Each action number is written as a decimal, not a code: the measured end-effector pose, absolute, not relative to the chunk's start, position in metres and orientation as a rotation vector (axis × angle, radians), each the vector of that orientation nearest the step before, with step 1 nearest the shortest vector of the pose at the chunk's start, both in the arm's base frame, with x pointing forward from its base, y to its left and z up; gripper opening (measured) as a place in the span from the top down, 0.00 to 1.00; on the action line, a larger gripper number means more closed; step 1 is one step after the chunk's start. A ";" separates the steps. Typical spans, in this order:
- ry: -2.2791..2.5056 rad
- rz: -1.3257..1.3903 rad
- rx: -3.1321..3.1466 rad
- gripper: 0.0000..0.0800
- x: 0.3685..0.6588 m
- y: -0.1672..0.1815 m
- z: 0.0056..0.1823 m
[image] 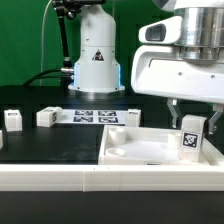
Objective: Assemble one leg
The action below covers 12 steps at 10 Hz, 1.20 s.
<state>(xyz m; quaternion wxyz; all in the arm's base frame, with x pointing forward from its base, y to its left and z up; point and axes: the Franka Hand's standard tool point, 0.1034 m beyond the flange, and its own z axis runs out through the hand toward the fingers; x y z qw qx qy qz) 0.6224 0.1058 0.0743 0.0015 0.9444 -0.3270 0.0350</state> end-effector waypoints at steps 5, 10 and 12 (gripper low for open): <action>-1.467 0.160 2.695 0.59 0.614 0.081 0.075; -1.503 0.157 2.669 0.31 0.613 0.078 0.075; -1.503 0.157 2.669 0.20 0.613 0.078 0.075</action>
Offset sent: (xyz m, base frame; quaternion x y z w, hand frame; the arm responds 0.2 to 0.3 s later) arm -0.0068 0.0020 -0.0010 -0.0014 0.0253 0.2815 0.9592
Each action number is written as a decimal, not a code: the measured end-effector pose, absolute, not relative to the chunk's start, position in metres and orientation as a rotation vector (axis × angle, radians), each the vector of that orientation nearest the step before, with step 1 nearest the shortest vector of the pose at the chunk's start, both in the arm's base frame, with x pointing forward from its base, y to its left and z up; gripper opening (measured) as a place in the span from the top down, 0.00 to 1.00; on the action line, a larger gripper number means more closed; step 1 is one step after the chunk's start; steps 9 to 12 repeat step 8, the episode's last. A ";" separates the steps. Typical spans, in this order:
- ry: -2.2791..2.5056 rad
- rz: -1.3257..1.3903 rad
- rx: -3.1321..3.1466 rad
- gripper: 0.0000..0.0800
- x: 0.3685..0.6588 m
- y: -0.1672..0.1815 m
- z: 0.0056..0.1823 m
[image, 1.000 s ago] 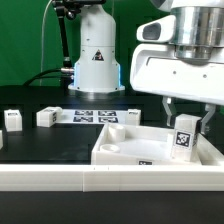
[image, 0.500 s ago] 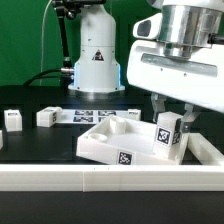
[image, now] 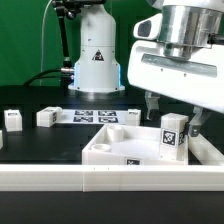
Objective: Assemble one leg
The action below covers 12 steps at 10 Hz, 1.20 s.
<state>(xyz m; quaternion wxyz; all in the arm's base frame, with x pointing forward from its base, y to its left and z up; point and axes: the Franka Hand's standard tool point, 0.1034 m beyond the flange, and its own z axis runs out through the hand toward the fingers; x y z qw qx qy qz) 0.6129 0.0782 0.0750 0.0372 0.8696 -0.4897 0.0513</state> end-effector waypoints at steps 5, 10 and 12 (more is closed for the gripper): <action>-1.503 0.157 2.669 0.19 0.613 0.078 0.075; -1.503 0.157 2.669 0.19 0.613 0.078 0.075; -1.503 0.157 2.669 0.19 0.613 0.078 0.075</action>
Offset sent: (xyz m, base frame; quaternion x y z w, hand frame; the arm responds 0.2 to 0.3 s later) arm 0.0000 0.0000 0.0000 0.0000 0.0000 0.0000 1.0000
